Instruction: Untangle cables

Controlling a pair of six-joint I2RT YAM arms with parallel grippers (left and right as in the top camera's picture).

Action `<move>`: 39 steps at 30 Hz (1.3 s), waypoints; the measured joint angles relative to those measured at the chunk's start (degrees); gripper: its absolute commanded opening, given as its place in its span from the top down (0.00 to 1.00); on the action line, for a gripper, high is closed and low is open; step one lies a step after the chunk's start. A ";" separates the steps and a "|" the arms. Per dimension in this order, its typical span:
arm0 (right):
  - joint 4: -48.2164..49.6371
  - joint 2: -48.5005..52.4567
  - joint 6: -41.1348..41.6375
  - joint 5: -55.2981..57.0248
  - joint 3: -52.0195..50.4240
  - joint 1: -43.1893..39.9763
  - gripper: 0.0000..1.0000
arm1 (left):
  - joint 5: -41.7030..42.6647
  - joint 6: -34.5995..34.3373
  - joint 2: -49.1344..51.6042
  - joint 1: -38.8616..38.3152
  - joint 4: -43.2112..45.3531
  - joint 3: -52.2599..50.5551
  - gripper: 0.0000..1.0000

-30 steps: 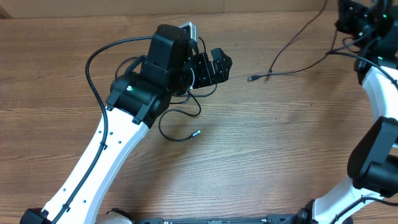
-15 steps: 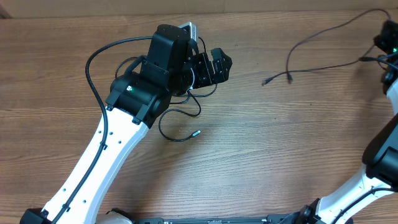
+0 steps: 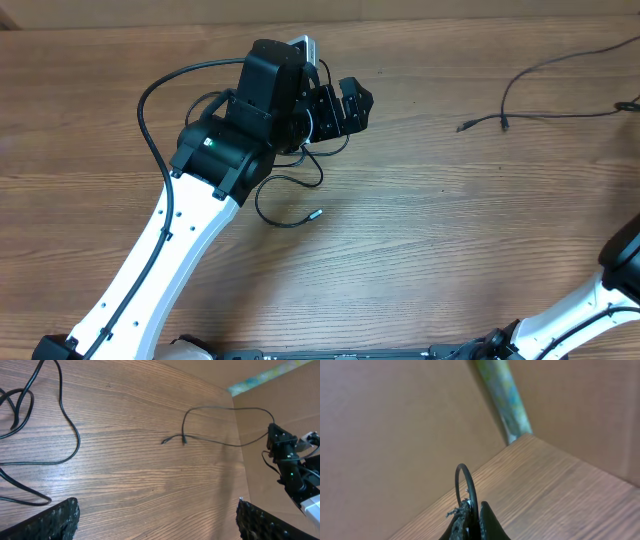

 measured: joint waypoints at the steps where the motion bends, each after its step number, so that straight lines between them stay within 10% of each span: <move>1: -0.09 0.00 0.17 0.04 0.00 -0.48 0.62 | 0.00 -0.02 0.00 0.00 0.00 0.00 0.00; 4: -0.79 0.00 0.22 0.35 0.00 -1.38 0.05 | 0.00 0.00 0.00 0.00 0.00 0.00 0.00; 5: -1.16 0.00 0.22 0.52 0.00 -1.62 0.00 | 0.00 0.00 0.00 0.00 -0.04 0.00 0.01; 39: -6.75 0.00 4.68 -52.61 0.00 9.44 0.00 | 0.00 0.00 0.00 0.00 -0.02 0.00 0.00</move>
